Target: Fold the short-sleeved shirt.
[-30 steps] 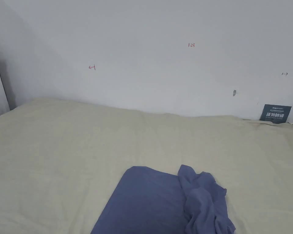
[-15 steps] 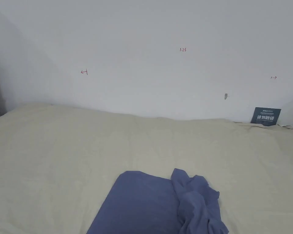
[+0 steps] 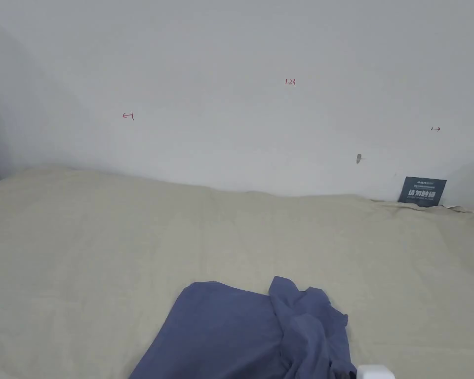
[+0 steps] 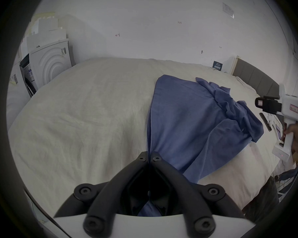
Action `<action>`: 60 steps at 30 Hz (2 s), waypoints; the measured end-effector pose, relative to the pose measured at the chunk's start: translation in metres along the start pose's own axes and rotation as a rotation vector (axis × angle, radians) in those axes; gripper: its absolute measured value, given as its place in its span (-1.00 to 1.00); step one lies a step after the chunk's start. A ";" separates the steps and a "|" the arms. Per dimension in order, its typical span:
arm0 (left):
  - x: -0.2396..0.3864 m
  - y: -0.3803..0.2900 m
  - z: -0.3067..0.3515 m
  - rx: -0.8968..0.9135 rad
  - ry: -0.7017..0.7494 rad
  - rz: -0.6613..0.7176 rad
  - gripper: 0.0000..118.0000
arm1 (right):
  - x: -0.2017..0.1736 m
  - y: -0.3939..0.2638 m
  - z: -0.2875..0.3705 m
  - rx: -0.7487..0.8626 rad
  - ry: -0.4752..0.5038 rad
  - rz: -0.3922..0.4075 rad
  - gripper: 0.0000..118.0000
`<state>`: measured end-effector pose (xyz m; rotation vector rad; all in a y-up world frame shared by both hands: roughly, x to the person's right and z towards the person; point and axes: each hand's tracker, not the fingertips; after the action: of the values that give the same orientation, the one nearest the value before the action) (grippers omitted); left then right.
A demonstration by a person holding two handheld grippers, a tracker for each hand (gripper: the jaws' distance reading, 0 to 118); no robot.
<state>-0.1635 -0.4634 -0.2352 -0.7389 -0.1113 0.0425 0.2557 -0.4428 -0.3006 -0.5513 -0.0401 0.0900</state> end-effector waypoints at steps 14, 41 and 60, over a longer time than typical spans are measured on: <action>-0.026 -0.041 0.028 -0.056 -0.001 0.078 -1.00 | -0.006 0.025 -0.044 -0.046 0.058 0.025 -0.78; -0.024 -0.013 0.025 -0.014 0.036 0.085 -1.00 | 0.035 -0.019 -0.070 -0.198 0.069 -0.043 -0.86; -0.097 0.048 0.073 0.185 0.130 0.080 -1.00 | 0.062 0.029 0.090 0.155 -0.029 0.020 -0.88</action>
<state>-0.2684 -0.3860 -0.2224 -0.5596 0.0459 0.0799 0.3098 -0.3651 -0.2386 -0.3956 -0.0558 0.1193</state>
